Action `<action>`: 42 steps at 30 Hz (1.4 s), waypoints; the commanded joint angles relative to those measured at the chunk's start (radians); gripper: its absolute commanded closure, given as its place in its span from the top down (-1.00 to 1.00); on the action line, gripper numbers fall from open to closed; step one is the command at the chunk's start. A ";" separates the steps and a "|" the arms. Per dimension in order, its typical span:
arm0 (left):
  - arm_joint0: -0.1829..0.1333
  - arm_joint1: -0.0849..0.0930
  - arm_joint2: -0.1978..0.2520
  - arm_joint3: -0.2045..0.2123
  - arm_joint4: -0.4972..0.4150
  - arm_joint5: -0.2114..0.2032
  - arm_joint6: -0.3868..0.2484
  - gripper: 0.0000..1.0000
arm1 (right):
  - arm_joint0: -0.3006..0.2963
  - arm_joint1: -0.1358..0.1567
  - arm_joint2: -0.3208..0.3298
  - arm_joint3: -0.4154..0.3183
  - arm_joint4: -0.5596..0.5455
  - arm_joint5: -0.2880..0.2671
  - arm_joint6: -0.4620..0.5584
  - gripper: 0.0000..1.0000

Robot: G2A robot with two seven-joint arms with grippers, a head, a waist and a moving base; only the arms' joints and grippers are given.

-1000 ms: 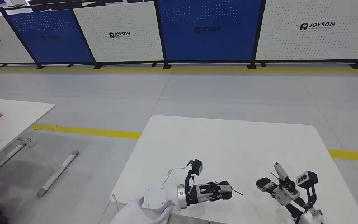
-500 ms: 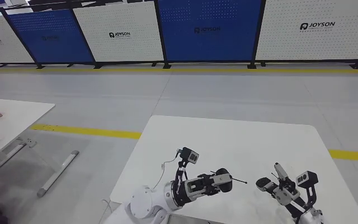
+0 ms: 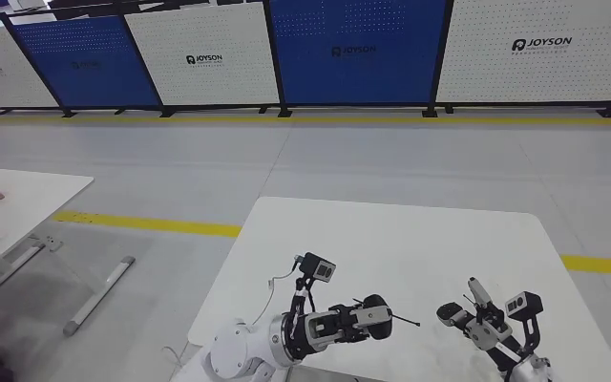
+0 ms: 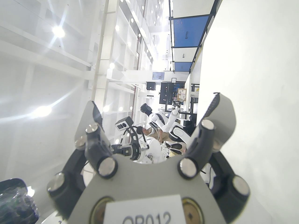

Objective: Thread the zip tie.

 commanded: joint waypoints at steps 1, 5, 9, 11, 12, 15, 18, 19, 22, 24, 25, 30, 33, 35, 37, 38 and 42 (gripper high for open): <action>-0.002 0.000 0.002 0.003 0.005 0.008 0.005 -1.00 | 0.000 0.000 0.000 0.000 0.000 0.000 0.000 1.00; -0.024 -0.002 0.029 0.032 0.040 0.049 0.033 -1.00 | 0.000 0.000 0.000 0.000 0.000 0.000 0.000 1.00; -0.058 -0.008 0.075 0.089 0.067 0.076 0.055 -1.00 | 0.000 0.000 0.000 0.000 0.000 0.000 0.000 1.00; -0.077 -0.012 0.101 0.134 0.074 0.087 0.064 -1.00 | 0.000 0.000 0.000 0.000 0.000 0.000 0.000 1.00; -0.085 -0.013 0.112 0.151 0.076 0.090 0.069 -1.00 | 0.000 0.000 0.000 0.000 0.000 0.000 0.000 1.00; -0.115 -0.020 0.148 0.219 0.086 0.102 0.082 -1.00 | 0.000 0.000 0.000 0.000 0.000 0.000 0.000 1.00; -0.138 -0.026 0.179 0.283 0.098 0.104 0.107 -1.00 | 0.000 0.000 0.000 0.000 0.000 0.000 0.000 1.00; -0.145 -0.027 0.180 0.304 0.115 0.102 0.127 -1.00 | 0.000 0.000 0.000 0.000 0.000 0.000 0.000 1.00; -0.156 -0.030 0.200 0.339 0.120 0.127 0.126 -1.00 | 0.000 0.000 0.000 0.000 0.000 0.000 0.000 1.00; -0.159 -0.029 0.204 0.342 0.121 0.135 0.113 -1.00 | 0.000 0.000 0.000 0.000 0.000 0.000 0.000 1.00; -0.159 -0.029 0.204 0.342 0.121 0.135 0.113 -1.00 | 0.000 0.000 0.000 0.000 0.000 0.000 0.000 1.00; -0.159 -0.029 0.204 0.342 0.121 0.135 0.113 -1.00 | 0.000 0.000 0.000 0.000 0.000 0.000 0.000 1.00; -0.159 -0.029 0.204 0.342 0.121 0.135 0.113 -1.00 | 0.000 0.000 0.000 0.000 0.000 0.000 0.000 1.00; -0.163 -0.030 0.212 0.346 0.131 0.153 0.119 -1.00 | 0.000 0.000 0.000 0.000 0.000 0.000 0.000 1.00; -0.176 -0.033 0.225 0.364 0.143 0.182 0.145 -1.00 | 0.000 0.000 0.000 0.000 0.000 0.000 0.000 1.00; -0.187 -0.037 0.238 0.375 0.159 0.195 0.168 -1.00 | 0.000 0.000 0.000 0.000 0.000 0.000 0.000 1.00; -0.211 -0.050 0.278 0.415 0.162 0.204 0.236 -1.00 | 0.000 0.000 0.000 0.000 0.000 0.000 0.000 1.00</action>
